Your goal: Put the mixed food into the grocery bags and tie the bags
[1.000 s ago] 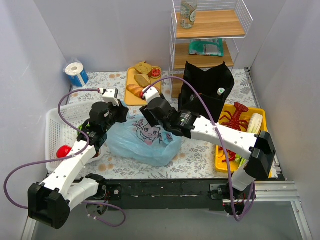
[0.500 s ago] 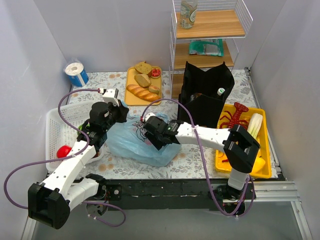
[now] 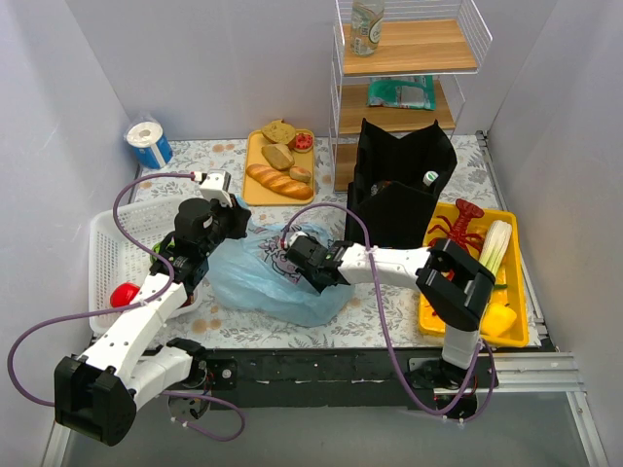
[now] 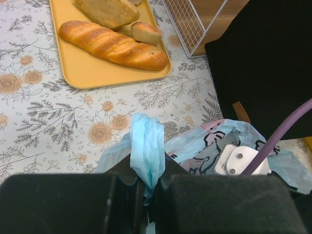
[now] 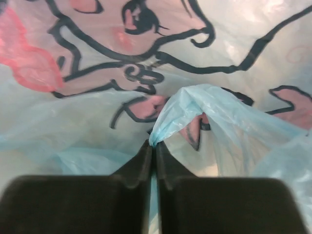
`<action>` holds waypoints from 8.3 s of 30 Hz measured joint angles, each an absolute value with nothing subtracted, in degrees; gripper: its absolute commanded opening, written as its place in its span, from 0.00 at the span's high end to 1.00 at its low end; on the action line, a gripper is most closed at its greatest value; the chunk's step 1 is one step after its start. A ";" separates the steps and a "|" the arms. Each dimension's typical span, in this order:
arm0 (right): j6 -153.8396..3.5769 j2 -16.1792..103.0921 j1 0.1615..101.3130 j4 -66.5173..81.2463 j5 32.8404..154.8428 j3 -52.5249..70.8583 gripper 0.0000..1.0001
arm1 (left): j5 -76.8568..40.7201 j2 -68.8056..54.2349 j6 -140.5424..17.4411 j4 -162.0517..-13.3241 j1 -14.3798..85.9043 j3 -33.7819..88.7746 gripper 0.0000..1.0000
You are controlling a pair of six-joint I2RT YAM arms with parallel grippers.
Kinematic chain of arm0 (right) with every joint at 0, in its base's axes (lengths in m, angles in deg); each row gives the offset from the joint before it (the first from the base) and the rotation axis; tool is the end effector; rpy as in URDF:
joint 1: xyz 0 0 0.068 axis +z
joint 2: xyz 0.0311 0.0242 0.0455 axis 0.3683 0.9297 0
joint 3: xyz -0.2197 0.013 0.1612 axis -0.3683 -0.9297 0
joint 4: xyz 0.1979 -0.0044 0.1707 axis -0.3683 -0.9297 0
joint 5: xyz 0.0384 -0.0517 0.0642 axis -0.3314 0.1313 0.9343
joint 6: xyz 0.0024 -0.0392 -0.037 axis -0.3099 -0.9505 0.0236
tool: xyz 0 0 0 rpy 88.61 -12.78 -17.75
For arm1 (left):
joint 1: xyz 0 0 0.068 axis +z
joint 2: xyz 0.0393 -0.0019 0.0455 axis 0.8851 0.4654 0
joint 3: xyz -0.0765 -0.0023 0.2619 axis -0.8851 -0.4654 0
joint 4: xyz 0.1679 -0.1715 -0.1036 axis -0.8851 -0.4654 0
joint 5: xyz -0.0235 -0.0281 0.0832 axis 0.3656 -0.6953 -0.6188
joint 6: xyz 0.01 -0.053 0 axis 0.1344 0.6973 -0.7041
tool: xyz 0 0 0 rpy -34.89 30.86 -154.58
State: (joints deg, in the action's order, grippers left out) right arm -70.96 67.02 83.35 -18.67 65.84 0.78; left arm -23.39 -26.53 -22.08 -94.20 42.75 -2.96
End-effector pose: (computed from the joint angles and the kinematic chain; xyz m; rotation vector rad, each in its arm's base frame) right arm 0.1836 0.3155 0.1712 -1.0059 2.3688 -0.0202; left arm 0.2151 -0.0781 0.2944 -0.5080 1.9338 -0.8677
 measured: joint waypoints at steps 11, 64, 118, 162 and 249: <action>-70.39 51.30 82.76 -17.25 68.99 10.74 0.99 | -28.13 -26.81 -23.15 -94.33 42.75 -2.98 1.00; -59.68 38.67 59.83 2.03 78.50 16.99 0.99 | -56.09 -22.40 -37.41 -94.02 23.00 -5.69 1.00; -67.36 8.50 28.66 -25.71 73.67 -8.25 0.18 | -47.02 -25.02 -31.81 -92.34 38.51 -0.29 1.00; -74.90 24.57 -1.53 -10.70 77.38 -17.32 0.78 | -41.90 -26.57 -31.70 -92.34 38.54 -1.14 1.00; -89.04 39.30 82.38 23.18 83.15 11.90 0.98 | -36.26 -29.55 -30.24 -91.16 38.54 -2.08 1.00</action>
